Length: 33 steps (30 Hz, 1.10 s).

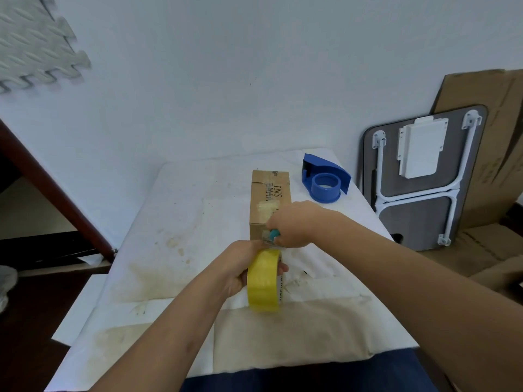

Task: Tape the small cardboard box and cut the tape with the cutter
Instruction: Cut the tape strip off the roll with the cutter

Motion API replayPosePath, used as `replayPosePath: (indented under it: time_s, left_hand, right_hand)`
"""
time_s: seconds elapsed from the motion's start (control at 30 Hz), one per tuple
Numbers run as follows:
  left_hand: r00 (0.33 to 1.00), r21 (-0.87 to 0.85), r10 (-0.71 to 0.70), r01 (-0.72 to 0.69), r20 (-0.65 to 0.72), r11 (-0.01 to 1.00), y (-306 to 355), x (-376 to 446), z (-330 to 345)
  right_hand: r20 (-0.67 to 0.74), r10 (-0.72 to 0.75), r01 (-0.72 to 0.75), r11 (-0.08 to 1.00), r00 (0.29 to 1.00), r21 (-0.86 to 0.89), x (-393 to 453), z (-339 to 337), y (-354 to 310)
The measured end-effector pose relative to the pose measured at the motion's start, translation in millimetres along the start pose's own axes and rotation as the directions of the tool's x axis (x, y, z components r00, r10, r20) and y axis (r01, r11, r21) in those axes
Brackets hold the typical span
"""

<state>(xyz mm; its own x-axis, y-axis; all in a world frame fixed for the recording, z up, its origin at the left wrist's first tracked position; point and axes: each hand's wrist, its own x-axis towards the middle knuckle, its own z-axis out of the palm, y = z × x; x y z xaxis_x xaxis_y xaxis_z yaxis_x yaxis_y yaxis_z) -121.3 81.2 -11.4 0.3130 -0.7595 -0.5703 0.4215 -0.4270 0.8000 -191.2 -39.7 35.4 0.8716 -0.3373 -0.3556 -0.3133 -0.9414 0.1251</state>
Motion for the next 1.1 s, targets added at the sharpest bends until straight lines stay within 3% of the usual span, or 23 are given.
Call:
replayPosePath:
  time_s: [0.37,0.47,0.57,0.67,0.73,0.9,1.0,1.1]
  left_hand:
    - [1.0,-0.029,-0.016,0.016,-0.016,0.999,3,-2,-2]
    - [1.0,-0.036,-0.02,0.02,-0.013,0.999,4,-4,-3]
    - [0.999,-0.039,-0.032,0.031,-0.019,0.999,3,-5,-5]
    - [0.999,-0.007,-0.052,0.052,-0.01,0.999,3,-5,-4]
    - [0.998,0.019,-0.06,0.06,-0.002,0.998,4,-7,-3]
    - [0.997,0.032,-0.065,0.063,0.043,0.997,4,-12,-3]
    - [0.997,0.028,-0.045,0.043,0.067,0.999,4,-15,-6]
    - [0.995,0.026,-0.033,0.03,0.098,0.999,4,-21,-8]
  right_hand:
    - [0.046,0.03,-0.031,0.999,0.998,0.027,1,-1,8]
    - [0.04,0.038,-0.043,0.991,0.998,0.126,-10,-10,15]
    - [-0.126,0.079,-0.031,0.937,0.989,0.349,-21,-15,31]
    - [-0.402,0.255,0.025,0.818,0.879,0.575,-21,1,45]
    - [-0.487,0.319,0.085,0.763,0.813,0.641,-20,15,47]
    - [-0.546,0.376,0.217,0.639,0.749,0.738,-13,42,35]
    - [-0.641,0.311,0.281,0.706,0.701,0.65,-7,55,27]
    - [-0.64,0.223,0.297,0.743,0.735,0.6,-1,63,19]
